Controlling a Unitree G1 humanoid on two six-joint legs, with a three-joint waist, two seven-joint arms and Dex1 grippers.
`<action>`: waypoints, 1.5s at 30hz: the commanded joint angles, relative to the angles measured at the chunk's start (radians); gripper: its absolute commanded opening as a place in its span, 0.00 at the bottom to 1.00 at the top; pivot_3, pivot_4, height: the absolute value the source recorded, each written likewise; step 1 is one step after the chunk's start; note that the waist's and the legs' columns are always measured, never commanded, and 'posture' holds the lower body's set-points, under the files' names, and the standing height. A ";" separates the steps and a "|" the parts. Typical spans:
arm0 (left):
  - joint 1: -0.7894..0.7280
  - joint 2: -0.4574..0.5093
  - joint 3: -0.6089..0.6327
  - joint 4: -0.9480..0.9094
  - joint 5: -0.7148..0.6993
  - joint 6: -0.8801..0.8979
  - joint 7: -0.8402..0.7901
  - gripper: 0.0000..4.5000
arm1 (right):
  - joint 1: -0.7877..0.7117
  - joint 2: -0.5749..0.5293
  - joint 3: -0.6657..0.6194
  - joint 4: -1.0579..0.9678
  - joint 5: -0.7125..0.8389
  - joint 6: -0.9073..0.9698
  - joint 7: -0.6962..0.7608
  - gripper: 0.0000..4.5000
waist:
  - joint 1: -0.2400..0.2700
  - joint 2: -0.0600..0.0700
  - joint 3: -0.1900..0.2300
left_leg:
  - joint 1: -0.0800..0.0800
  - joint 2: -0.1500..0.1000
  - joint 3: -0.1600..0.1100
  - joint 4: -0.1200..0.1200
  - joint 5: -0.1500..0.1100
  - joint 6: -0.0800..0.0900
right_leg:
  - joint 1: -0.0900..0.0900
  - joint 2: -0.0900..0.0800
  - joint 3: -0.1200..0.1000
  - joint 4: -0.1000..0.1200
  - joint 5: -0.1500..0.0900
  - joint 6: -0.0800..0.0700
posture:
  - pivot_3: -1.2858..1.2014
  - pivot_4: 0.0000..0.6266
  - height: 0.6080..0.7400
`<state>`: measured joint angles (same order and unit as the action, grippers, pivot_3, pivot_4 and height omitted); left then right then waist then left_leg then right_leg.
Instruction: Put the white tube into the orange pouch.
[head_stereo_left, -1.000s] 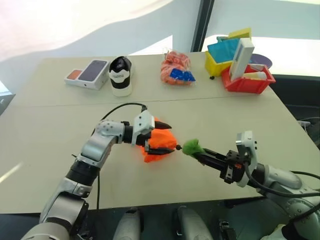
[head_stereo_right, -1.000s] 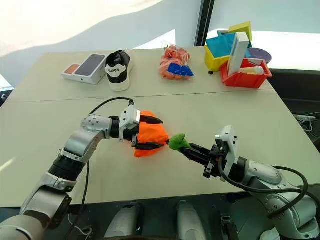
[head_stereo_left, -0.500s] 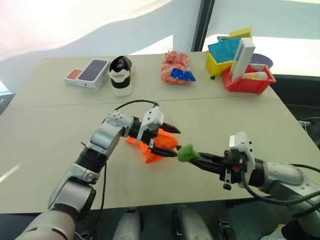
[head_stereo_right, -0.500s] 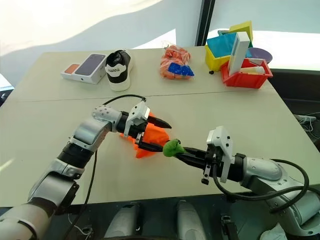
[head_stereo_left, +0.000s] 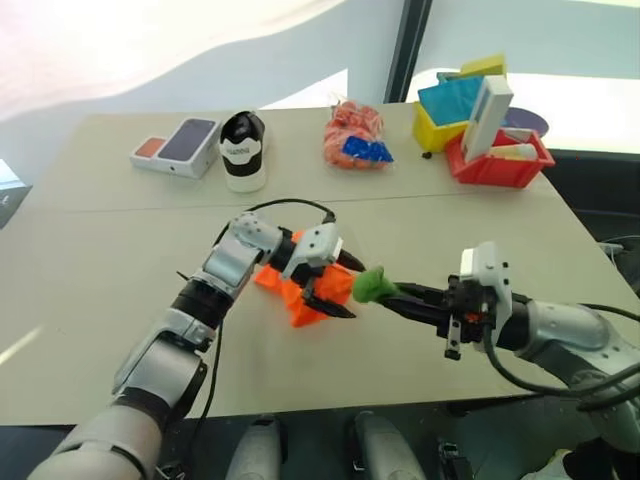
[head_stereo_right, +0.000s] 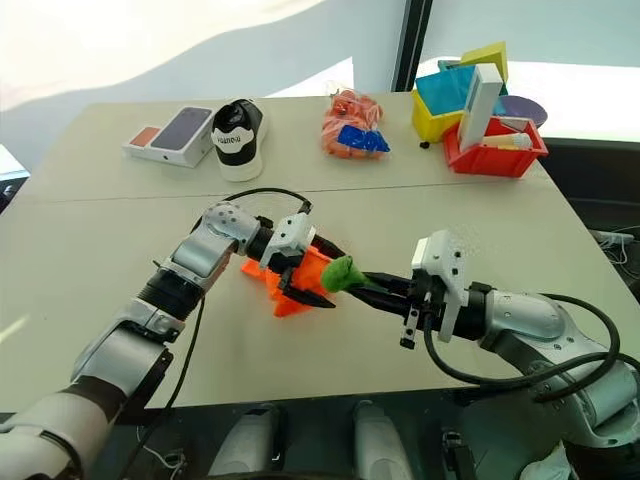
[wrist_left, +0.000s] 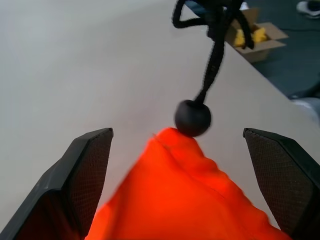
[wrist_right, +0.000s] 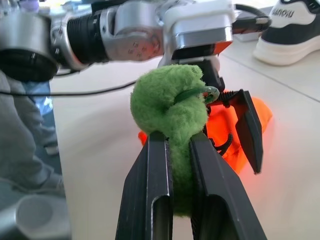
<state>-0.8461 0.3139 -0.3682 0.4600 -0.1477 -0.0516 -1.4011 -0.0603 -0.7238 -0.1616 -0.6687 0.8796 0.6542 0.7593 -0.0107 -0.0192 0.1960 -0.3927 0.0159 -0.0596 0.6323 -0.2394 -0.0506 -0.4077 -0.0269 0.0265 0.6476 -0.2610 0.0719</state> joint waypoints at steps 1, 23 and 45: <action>0.047 -0.006 0.041 -0.031 0.027 -0.121 0.093 0.99 | 0.000 0.041 -0.042 0.000 0.117 0.020 -0.037 0.00 | -0.003 0.000 0.000 | 0.000 0.000 0.000 0.000 0.000 0.000 | 0.000 0.000 0.000 0.000 0.000 0.000 | 0.52 0.24 1.00; 0.515 -0.128 0.140 -0.551 0.049 -0.012 0.698 0.99 | 0.080 0.190 0.010 0.004 0.321 0.051 -0.185 0.00 | -0.001 0.001 -0.001 | 0.002 0.000 0.000 0.000 0.000 0.000 | 0.001 0.000 0.000 0.002 0.000 0.001 | 0.52 0.24 1.00; 0.879 -0.227 -0.112 -0.909 0.361 0.087 1.099 0.99 | 0.092 0.084 -0.047 -0.048 0.533 0.075 -0.279 0.00 | 0.000 0.001 0.000 | 0.002 0.000 0.000 0.000 0.000 0.000 | 0.002 0.000 0.001 0.000 -0.004 -0.001 | 0.52 0.24 1.00</action>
<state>0.0262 0.1003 -0.4597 -0.3965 0.1862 0.0348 -0.3371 0.0390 -0.6286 -0.1821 -0.6738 1.3655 0.7322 0.4841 -0.0110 -0.0185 0.1955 -0.3912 0.0160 -0.0593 0.6327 -0.2394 -0.0505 -0.4061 -0.0271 0.0275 0.6472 -0.2654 0.0713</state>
